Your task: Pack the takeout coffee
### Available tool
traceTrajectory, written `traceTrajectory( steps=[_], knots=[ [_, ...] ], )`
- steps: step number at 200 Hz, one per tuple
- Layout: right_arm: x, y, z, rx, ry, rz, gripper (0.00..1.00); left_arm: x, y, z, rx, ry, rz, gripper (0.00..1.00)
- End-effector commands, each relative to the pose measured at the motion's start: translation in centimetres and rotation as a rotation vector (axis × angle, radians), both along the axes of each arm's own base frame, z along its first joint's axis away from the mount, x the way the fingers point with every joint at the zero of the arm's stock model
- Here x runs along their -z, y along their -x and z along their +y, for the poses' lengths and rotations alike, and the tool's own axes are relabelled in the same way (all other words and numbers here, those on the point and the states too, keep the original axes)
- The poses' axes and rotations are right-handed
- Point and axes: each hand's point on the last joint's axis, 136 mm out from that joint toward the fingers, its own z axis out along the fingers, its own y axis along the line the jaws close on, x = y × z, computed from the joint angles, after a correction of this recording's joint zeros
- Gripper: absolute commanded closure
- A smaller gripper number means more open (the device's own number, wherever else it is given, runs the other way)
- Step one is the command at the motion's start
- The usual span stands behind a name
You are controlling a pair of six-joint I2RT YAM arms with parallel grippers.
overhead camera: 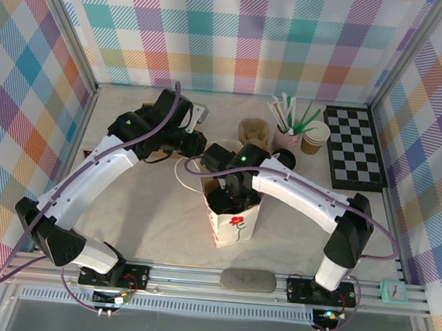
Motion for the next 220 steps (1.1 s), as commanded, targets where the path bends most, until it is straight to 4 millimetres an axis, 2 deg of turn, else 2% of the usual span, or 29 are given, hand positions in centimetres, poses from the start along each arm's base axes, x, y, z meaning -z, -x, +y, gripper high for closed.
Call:
traceTrajectory(
  steps=[1,28,47,56,93,121,170,220],
  knots=[
    [0.0,0.2,0.1,-0.004,-0.017,0.023,0.55,-2.3,0.5,-0.5,0.012,0.069,-0.024,0.79],
    [-0.1,0.0,-0.7,0.017,0.023,0.010,0.56,-2.0,0.4,-0.4,0.005,0.059,-0.022,0.76],
    [-0.3,-0.1,-1.2,0.027,0.042,0.000,0.57,-1.8,0.1,-0.2,-0.004,0.041,-0.030,0.64],
    [-0.5,-0.2,-1.5,0.033,0.053,-0.005,0.57,-1.9,0.0,-0.2,0.001,0.038,-0.033,0.61],
    [-0.8,-0.1,-1.8,0.037,0.060,-0.010,0.57,-1.4,-0.5,-0.7,0.027,0.014,-0.029,0.59],
    [-0.9,0.0,-1.6,0.035,0.049,-0.009,0.57,-0.1,-1.1,-1.1,0.049,-0.023,-0.002,0.60],
    [-0.6,0.1,-1.7,0.034,0.051,-0.009,0.58,1.4,-1.0,-1.6,0.071,-0.036,0.041,0.62],
    [-0.4,0.1,-1.9,0.037,0.057,-0.005,0.58,2.6,-1.1,-1.7,0.075,-0.053,0.065,0.76]
  ],
)
